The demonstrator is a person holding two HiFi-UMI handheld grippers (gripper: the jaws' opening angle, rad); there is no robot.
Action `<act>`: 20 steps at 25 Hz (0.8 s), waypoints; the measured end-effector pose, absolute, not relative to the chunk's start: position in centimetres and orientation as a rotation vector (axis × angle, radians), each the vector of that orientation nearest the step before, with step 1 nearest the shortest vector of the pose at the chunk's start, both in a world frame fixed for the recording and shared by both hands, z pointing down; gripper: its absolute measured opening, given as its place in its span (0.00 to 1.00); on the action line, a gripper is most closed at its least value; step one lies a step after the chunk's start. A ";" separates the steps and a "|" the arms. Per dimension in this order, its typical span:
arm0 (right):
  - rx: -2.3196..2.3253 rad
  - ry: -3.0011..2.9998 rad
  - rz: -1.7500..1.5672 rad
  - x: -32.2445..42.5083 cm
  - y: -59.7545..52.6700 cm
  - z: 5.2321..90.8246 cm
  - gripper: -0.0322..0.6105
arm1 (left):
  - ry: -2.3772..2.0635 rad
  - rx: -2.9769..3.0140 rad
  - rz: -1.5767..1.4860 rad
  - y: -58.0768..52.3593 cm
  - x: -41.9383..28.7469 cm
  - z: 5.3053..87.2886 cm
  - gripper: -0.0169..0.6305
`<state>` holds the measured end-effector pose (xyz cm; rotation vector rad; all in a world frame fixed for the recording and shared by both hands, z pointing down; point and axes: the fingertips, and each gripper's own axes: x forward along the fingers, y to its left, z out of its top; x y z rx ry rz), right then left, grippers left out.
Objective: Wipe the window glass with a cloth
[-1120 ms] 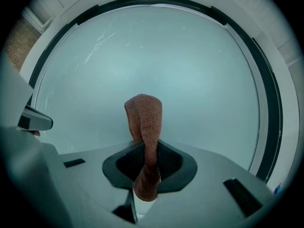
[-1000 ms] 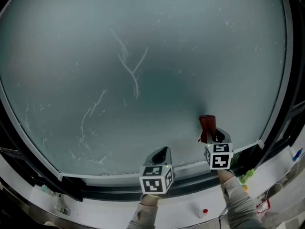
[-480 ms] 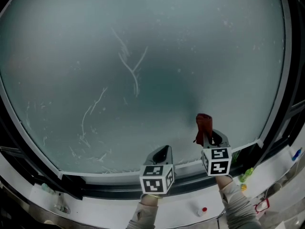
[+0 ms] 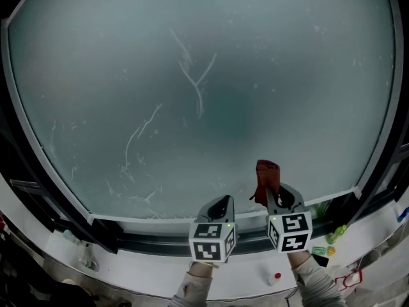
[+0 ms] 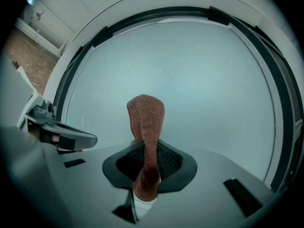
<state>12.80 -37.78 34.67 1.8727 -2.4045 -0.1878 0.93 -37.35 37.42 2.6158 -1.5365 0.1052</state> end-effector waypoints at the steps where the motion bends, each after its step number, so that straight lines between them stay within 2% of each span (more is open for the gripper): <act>1: 1.856 -2.422 -0.185 12.2 -37.4 34.8 0.13 | -1.550 2.608 0.109 -37.0 0.5 37.6 0.03; 10: 1.720 -2.539 -0.146 8.8 -33.2 36.3 0.13 | -1.656 2.525 0.116 -33.3 -2.8 39.1 0.03; 20: 1.584 -2.623 -0.099 7.0 -28.3 38.1 0.13 | -1.699 2.494 0.137 -29.2 -3.3 41.3 0.03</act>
